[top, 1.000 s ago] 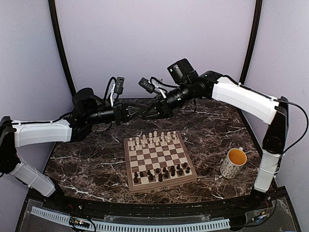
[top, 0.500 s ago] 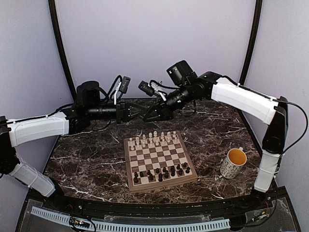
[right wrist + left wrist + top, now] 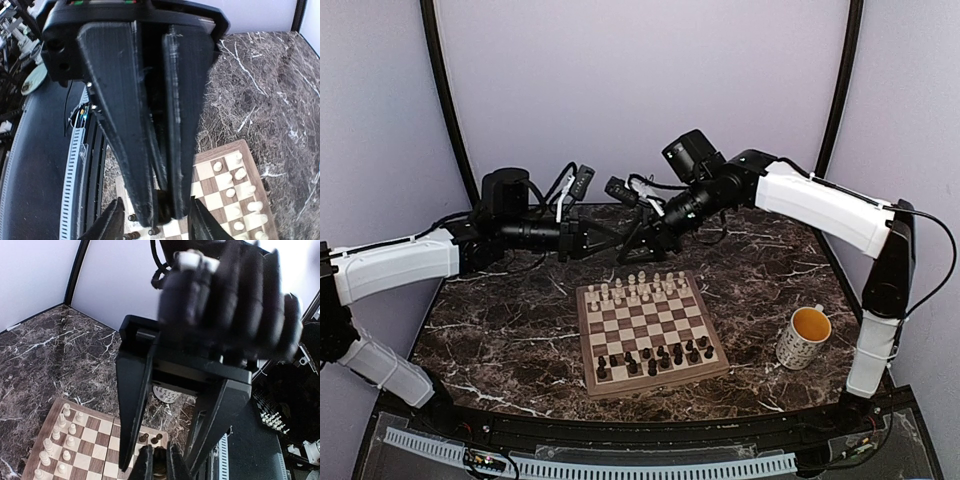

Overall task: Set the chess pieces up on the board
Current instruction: Adjust the knight on the chessboard, then place the knight at g8.

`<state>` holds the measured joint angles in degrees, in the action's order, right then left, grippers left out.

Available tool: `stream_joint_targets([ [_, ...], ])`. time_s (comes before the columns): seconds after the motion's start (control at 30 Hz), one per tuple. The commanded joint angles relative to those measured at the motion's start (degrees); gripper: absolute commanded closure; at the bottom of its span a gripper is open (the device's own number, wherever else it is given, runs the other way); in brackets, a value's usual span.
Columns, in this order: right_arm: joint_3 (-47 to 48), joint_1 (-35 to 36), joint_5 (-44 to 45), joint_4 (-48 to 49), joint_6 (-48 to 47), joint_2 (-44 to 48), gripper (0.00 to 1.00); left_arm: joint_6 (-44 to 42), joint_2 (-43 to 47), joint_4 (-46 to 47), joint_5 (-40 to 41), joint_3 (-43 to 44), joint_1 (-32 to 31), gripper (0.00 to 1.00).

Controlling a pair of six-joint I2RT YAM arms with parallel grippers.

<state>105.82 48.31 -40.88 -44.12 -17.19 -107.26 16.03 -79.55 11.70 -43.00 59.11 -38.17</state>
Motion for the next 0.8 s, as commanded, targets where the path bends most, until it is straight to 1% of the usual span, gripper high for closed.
stream_joint_targets([
  [0.0,0.28,-0.27,-0.15,-6.11,-8.37,3.35,0.48,-2.54,5.17,-0.32,1.33,-3.09,-0.36,1.0],
  [0.1,-4.1,-1.43,1.12,-8.56,-12.58,7.66,0.45,-5.33,9.79,2.26,2.91,-8.94,-0.61,1.0],
  [0.27,-13.37,-4.2,5.77,-3.85,-12.57,14.81,0.42,-11.16,15.09,5.32,5.74,-18.22,-2.48,1.0],
  [0.37,-15.33,-5.21,9.47,-2.68,-12.48,16.05,0.41,-13.16,16.65,7.37,9.28,-23.13,-5.11,1.0],
  [0.5,-16.24,-6.28,11.38,-1.85,-12.48,16.3,0.41,-15.56,15.34,6.08,13.88,-24.38,-11.52,0.99],
  [0.63,-15.93,-6.57,11.24,-1.84,-12.35,15.76,0.41,-15.68,13.19,7.72,18.67,-26.58,-17.35,0.99],
  [0.77,-15.35,-6.57,10.44,-2.02,-12.19,15.01,0.41,-14.46,11.11,11.72,21.42,-28.67,-20.1,1.0],
])
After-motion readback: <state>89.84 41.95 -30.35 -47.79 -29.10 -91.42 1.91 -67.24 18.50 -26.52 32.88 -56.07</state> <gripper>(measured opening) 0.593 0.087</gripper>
